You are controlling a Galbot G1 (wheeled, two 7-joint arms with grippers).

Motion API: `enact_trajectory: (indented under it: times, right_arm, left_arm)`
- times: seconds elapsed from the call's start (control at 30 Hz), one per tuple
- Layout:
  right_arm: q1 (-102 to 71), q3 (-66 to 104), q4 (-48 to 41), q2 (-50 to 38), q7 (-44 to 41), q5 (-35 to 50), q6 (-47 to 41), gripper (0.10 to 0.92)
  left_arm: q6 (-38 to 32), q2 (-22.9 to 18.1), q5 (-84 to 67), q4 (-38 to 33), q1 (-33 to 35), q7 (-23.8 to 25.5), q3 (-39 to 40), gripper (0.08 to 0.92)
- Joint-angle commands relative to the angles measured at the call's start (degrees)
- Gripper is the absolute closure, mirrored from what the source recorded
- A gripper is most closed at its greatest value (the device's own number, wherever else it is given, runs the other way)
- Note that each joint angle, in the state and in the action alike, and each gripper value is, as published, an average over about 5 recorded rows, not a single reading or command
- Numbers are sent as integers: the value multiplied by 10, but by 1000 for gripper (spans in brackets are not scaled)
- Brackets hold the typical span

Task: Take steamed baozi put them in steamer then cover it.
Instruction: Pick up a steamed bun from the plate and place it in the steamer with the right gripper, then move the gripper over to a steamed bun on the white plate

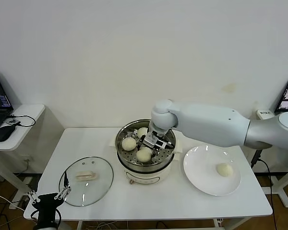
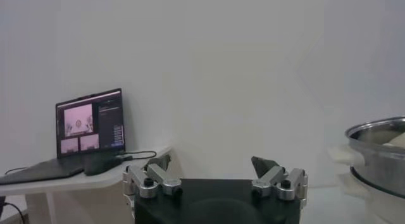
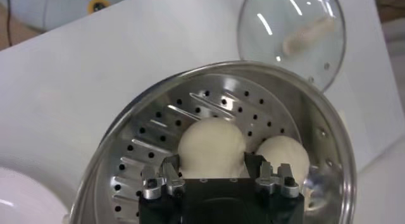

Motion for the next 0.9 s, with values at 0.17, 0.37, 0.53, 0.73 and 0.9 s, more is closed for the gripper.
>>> enact_trajectory:
  times: [0.17, 0.37, 0.53, 0.73, 0.9]
  right_arm:
    - [2, -3, 8, -1, 6, -9, 31, 290]
    - [21, 17, 7, -27, 2, -6, 25, 206]
    - [35, 54, -3, -72, 0, 9, -34, 203]
    - [47, 94, 17, -160, -9, 86, -182, 203]
    - [41, 98, 56, -239, 0, 109, -268, 203]
  left_arm:
    - [-1, 0, 0, 1, 1, 0, 0, 177]
    - [0, 3, -2, -2, -1, 0, -3, 177]
    - [1, 7, -4, -5, -3, 1, -7, 177]
    - [3, 12, -5, -6, -1, 2, -9, 177]
    - [6, 19, -6, -6, -1, 3, -8, 177]
